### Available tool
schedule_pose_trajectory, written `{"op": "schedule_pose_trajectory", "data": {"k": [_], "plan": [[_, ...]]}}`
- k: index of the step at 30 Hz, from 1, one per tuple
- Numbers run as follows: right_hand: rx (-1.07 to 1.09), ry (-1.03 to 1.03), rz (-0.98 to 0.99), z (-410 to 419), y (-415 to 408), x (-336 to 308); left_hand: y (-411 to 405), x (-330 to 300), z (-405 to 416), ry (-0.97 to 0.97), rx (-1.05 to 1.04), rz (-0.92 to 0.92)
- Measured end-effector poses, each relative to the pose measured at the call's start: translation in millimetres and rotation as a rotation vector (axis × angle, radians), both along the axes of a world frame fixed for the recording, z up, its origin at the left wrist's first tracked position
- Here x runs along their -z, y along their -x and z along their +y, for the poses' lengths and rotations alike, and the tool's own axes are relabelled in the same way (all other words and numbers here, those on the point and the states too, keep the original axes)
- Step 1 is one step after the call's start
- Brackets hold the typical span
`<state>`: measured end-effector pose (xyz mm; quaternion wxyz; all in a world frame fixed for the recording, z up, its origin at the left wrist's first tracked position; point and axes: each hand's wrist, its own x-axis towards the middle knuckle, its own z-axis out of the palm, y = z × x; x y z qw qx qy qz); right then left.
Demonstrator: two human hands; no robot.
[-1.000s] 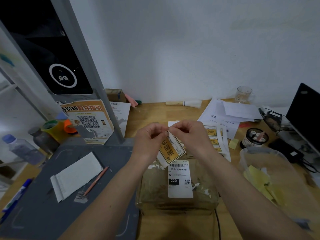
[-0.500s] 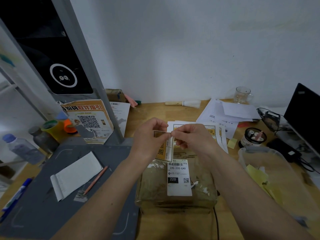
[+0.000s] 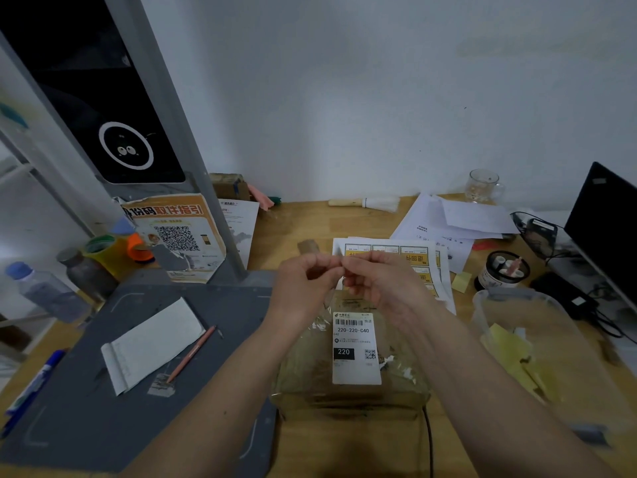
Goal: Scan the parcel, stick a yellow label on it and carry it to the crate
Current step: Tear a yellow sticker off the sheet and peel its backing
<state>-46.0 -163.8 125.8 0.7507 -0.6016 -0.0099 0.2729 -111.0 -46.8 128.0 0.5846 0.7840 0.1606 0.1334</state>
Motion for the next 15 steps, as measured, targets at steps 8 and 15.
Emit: {"op": "schedule_pose_trajectory", "data": {"k": [8,15], "plan": [[0.013,-0.043,0.033,3.5,1.1,3.0,2.2,1.6,-0.3,0.228,-0.001,0.004],[0.01,0.014,-0.041,4.3,-0.1,4.1,1.3,1.4,1.8,0.267,0.007,0.012]]}}
